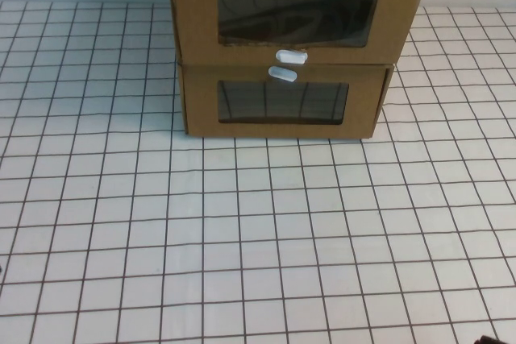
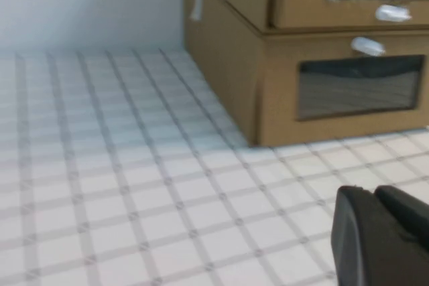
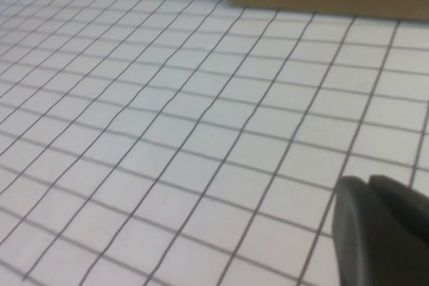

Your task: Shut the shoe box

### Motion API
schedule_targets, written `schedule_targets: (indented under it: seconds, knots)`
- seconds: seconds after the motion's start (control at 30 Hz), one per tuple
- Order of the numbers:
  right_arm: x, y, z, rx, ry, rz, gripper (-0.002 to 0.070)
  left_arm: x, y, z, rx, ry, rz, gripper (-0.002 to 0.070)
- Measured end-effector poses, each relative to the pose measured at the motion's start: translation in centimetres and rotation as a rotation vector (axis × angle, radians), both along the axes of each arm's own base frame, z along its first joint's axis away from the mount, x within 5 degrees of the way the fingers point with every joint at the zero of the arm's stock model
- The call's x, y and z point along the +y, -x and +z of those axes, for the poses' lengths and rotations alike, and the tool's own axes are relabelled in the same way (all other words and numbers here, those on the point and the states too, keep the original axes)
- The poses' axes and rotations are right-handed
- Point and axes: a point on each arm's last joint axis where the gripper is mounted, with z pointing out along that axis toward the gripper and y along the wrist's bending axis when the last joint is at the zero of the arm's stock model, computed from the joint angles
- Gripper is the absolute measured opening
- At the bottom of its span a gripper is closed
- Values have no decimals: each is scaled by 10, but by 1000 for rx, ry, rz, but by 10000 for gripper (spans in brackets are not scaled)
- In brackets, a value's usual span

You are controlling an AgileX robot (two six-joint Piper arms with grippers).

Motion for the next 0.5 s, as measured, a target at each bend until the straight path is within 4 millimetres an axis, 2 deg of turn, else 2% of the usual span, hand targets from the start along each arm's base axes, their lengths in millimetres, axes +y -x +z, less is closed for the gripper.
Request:
schedule_targets:
  seconds: [0.1,0.17,0.27,0.5]
  knots:
    - [4,5,-3,45,6,64,-14,8,2,-13,-116,-102,78,-5]
    - [6,8,-5,70,9,99,-14,12,2,-25,-133,-106,130,-5]
    - [9,13,-8,109,14,155,-14,16,2,-44,-95,-78,199,-5]
    - [12,19,-11,159,23,226,-14,20,5,-63,82,-175,240,-5]
